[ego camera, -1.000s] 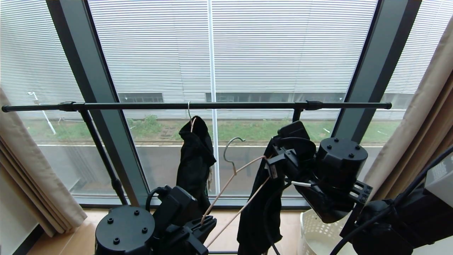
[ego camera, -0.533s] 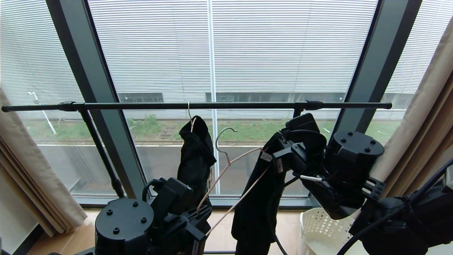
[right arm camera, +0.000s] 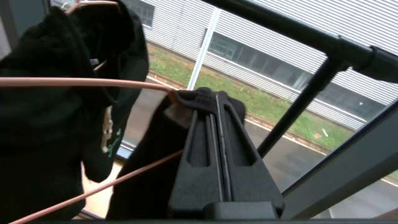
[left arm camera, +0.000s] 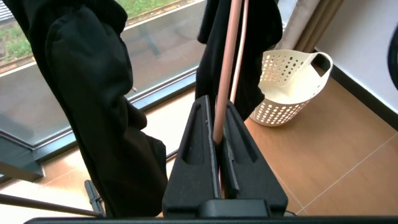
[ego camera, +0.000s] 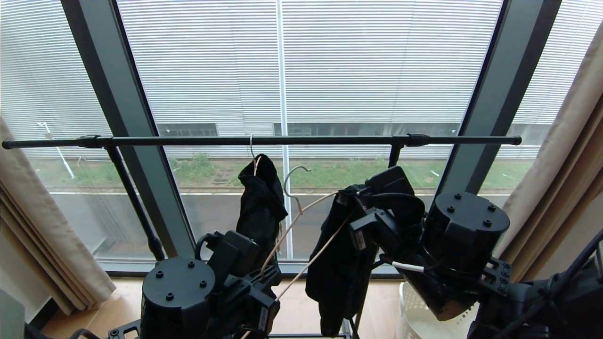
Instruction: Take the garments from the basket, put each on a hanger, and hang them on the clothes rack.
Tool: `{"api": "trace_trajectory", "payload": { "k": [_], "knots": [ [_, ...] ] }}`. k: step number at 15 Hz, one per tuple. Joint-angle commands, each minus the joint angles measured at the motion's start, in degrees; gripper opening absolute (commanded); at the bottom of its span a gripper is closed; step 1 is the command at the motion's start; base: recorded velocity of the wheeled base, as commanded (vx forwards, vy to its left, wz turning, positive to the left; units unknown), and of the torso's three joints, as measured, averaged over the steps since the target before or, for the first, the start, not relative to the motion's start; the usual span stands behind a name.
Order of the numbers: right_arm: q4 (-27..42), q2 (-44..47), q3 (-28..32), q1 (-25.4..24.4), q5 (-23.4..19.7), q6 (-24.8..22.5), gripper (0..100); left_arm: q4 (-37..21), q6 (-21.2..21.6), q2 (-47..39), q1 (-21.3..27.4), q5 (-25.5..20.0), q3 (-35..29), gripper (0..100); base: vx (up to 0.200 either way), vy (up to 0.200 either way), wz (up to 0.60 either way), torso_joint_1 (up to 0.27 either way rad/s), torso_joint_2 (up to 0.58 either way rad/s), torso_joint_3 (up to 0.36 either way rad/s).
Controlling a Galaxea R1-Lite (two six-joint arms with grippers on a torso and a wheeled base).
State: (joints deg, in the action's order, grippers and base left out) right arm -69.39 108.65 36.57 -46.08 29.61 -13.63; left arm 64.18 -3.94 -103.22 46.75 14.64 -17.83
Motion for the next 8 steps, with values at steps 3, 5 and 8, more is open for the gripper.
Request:
{"api": "trace_trajectory", "payload": {
  "k": [3, 5, 8],
  "knots": [
    [-0.31, -0.02, -0.45, -4.54, 1.24, 0.09, 0, 0.06, -0.11, -0.49, 0.01, 0.04, -0.01, 0, 0.000, 0.000, 0.00, 0.000, 0.00, 0.000],
    [-0.40, -0.11, -0.36, -6.04, 1.68, 0.18, 0, 0.15, -0.19, -0.49, 0.01, 0.04, -0.01, 0, 0.000, 0.000, 0.00, 0.000, 0.00, 0.000],
    [-0.40, -0.73, -0.36, -8.76, 1.85, 0.53, 0, 0.24, -0.28, -0.49, 0.27, 0.04, 0.17, 0, 0.000, 0.000, 0.00, 0.000, 0.00, 0.000]
  ]
}}
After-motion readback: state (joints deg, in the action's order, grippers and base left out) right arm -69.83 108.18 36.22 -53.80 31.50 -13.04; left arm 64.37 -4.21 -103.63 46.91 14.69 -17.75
